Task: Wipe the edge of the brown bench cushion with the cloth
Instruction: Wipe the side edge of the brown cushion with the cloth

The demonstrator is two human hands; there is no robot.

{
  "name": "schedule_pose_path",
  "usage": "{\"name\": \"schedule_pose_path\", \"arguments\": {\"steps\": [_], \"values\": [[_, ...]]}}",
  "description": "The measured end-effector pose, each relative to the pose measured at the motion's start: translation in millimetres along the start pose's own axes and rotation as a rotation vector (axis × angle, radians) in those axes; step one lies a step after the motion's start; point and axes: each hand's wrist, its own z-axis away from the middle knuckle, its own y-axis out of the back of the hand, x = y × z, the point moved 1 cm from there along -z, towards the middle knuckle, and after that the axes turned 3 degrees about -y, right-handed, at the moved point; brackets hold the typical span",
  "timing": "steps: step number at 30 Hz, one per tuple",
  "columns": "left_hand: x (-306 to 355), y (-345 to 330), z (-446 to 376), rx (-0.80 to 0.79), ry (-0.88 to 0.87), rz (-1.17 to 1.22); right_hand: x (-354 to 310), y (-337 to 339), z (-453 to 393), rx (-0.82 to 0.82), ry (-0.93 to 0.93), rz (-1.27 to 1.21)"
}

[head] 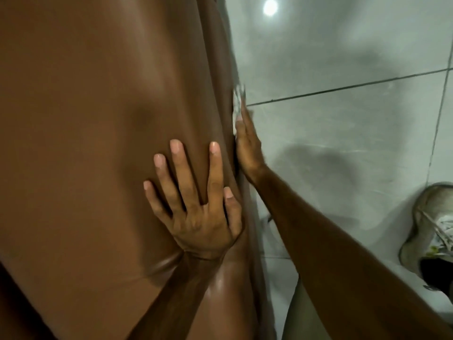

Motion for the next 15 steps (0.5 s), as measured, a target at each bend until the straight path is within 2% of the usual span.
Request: {"name": "schedule_pose_path", "arguments": {"steps": [2, 3, 6, 9, 11, 12, 15], "values": [[-1, 2, 2, -0.003, 0.009, 0.002, 40, 13, 45, 0.035, -0.228, -0.099], [-1, 3, 3, -0.014, 0.01, -0.004, 57, 17, 75, 0.031, -0.253, -0.117], [-1, 2, -1, -0.021, -0.005, -0.002, 50, 19, 124, -0.101, -0.134, -0.017], [-2, 0, -2, -0.01, -0.016, -0.018, -4, 7, 64, -0.111, 0.083, 0.043], [-2, -3, -1, -0.009, -0.023, -0.027, -11, -1, 23, -0.067, 0.101, 0.07], [-2, -3, -1, -0.018, -0.015, -0.016, 3, -1, 18, -0.014, 0.04, 0.044], [-1, 0, -1, -0.023, -0.004, -0.017, 70, 18, 82, -0.09, -0.179, -0.216]]}}
